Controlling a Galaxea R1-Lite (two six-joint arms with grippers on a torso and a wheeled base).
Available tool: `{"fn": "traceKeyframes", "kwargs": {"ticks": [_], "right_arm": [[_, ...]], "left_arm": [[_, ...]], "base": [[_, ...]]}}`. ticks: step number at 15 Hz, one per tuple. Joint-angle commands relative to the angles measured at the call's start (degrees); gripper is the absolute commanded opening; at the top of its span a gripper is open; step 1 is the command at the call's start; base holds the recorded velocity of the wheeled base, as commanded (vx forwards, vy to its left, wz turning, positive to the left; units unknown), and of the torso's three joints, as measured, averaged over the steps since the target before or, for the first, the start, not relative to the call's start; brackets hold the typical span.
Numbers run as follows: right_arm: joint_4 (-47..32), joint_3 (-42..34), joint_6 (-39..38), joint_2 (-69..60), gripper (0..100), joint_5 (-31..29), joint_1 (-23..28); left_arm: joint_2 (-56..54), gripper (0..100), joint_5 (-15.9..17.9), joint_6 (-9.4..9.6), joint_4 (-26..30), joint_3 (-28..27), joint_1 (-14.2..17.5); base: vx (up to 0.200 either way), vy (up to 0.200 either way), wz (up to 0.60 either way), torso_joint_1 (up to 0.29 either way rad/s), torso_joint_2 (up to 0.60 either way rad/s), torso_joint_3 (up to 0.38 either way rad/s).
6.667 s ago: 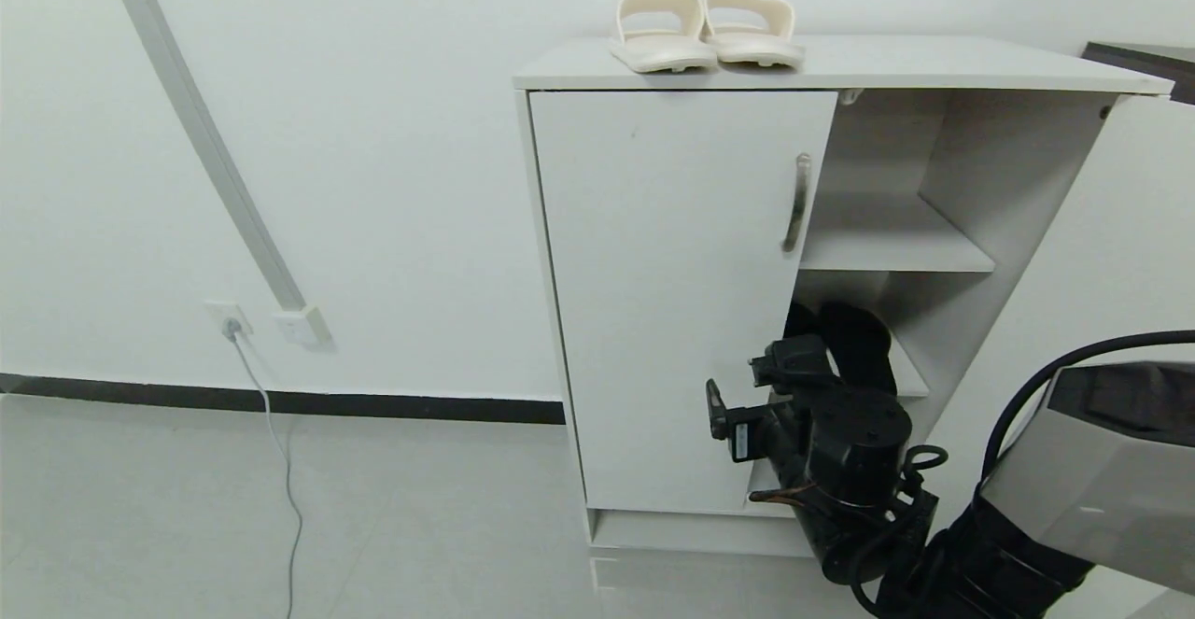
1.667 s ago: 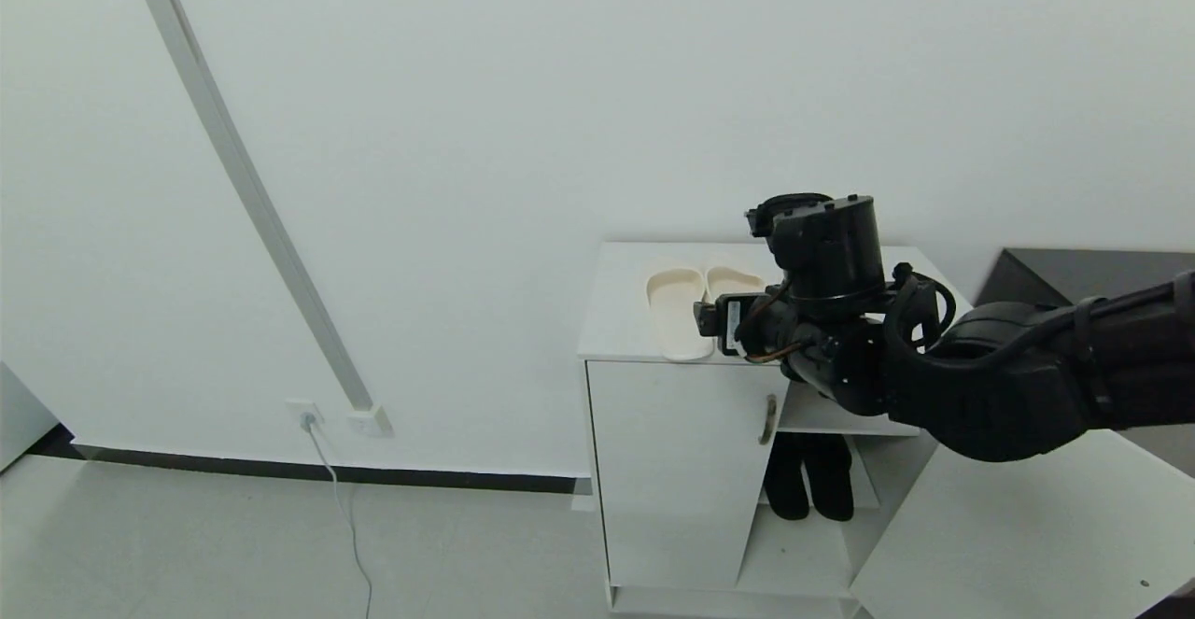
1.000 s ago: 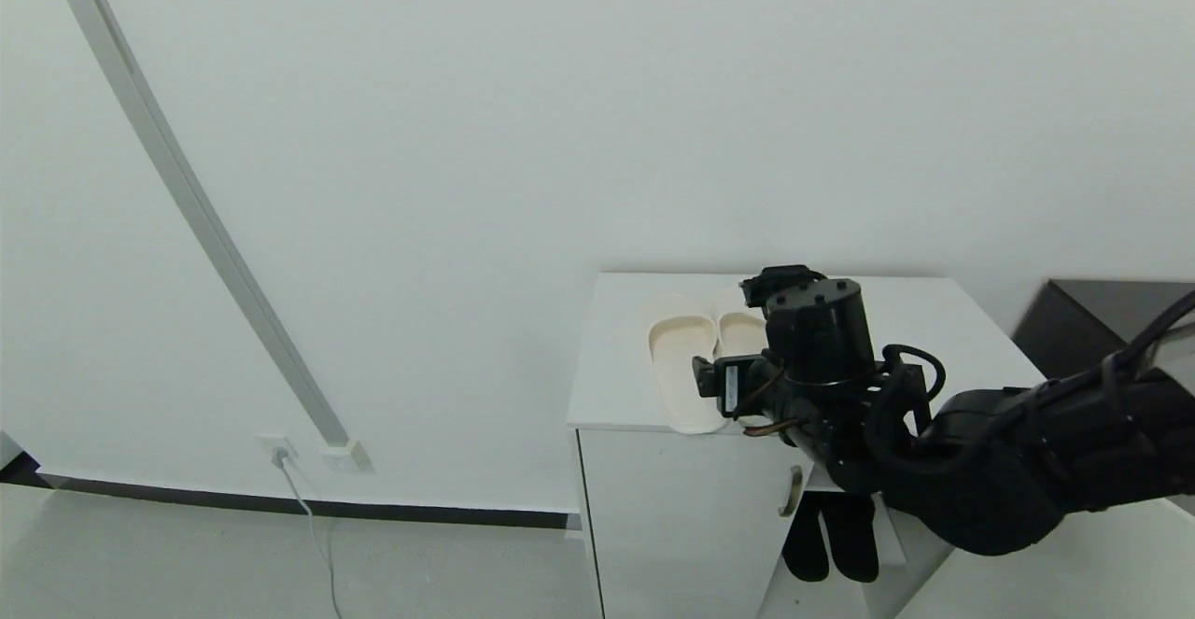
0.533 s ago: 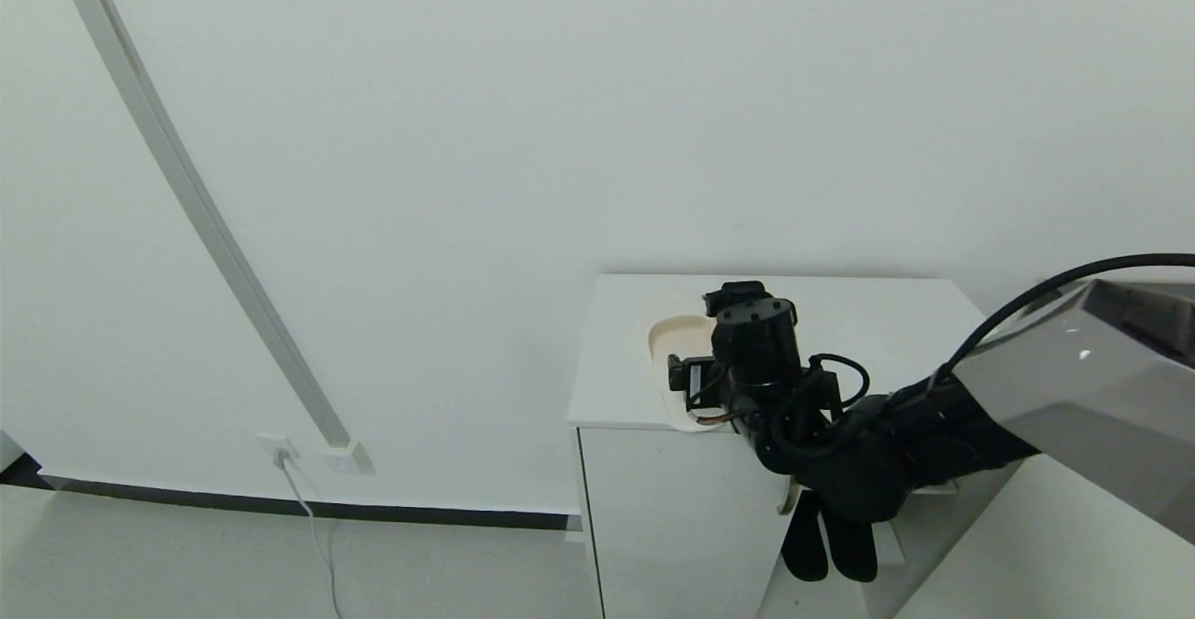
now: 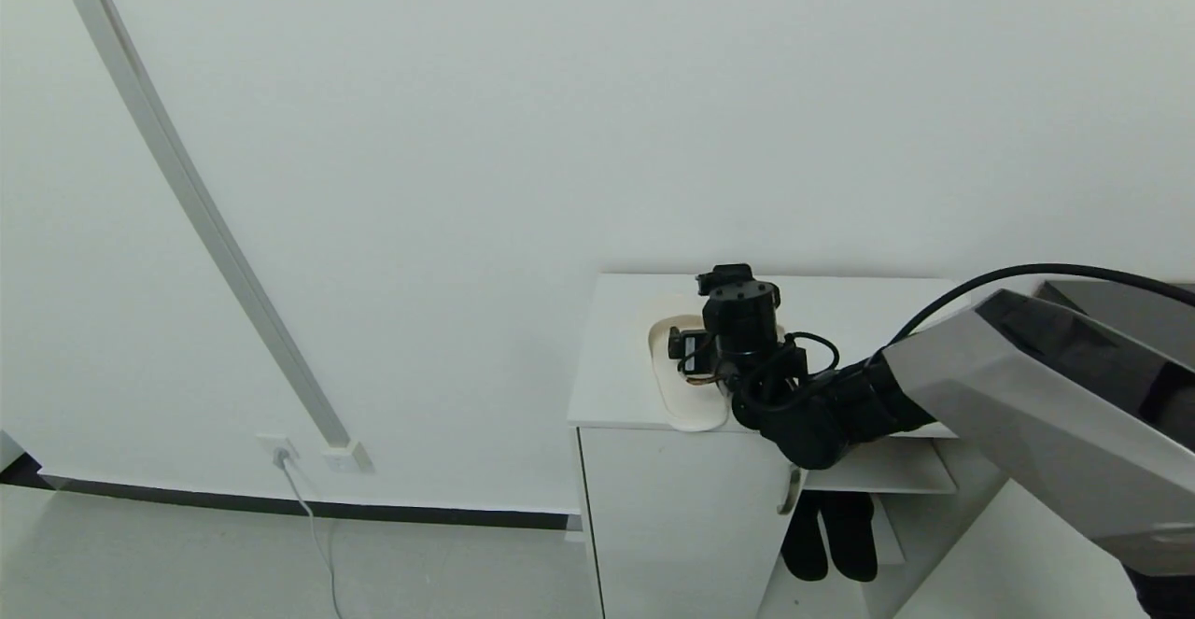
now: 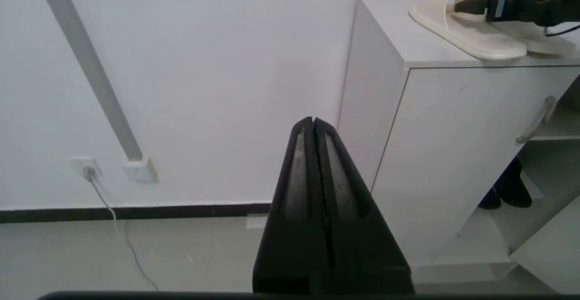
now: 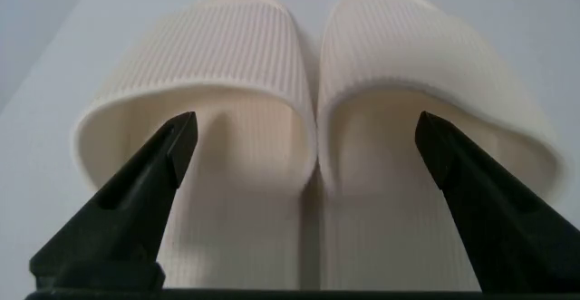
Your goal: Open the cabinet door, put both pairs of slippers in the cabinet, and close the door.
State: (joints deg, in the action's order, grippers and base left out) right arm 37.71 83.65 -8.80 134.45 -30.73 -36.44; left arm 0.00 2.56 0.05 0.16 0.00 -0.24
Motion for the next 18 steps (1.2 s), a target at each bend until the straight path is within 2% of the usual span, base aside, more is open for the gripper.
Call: {"fn": "traceKeyframes", "kwargs": {"ticks": [1,4,5,13,18], "right_arm": [[0.18,2.83,0.36,2.84,100,0.06,0.58],[0.09,5.56,0.98,4.86,100,0.41,1.72],[0.18,5.82,1.33,5.12,0,0.76,2.16],[1.85,5.38,1.68,4.07,0,0.94,2.16],[6.59,-10.26,5.73,-9.91,0,4.01,0.49]], "left_arm": [[0.09,0,-0.10,-0.05,0.02,0.00,-0.02],[0.09,0,-0.10,-0.05,0.02,0.00,-0.02],[0.09,0,-0.10,-0.05,0.02,0.00,-0.02],[0.09,0,-0.10,-0.05,0.02,0.00,-0.02],[0.09,0,-0.01,0.21,0.02,0.00,-0.02]], "base": [[0.000,0.000,0.00,0.000,0.00,0.000],[0.000,0.000,0.00,0.000,0.00,0.000],[0.000,0.000,0.00,0.000,0.00,0.000],[0.000,0.000,0.00,0.000,0.00,0.000],[0.000,0.000,0.00,0.000,0.00,0.000]]}}
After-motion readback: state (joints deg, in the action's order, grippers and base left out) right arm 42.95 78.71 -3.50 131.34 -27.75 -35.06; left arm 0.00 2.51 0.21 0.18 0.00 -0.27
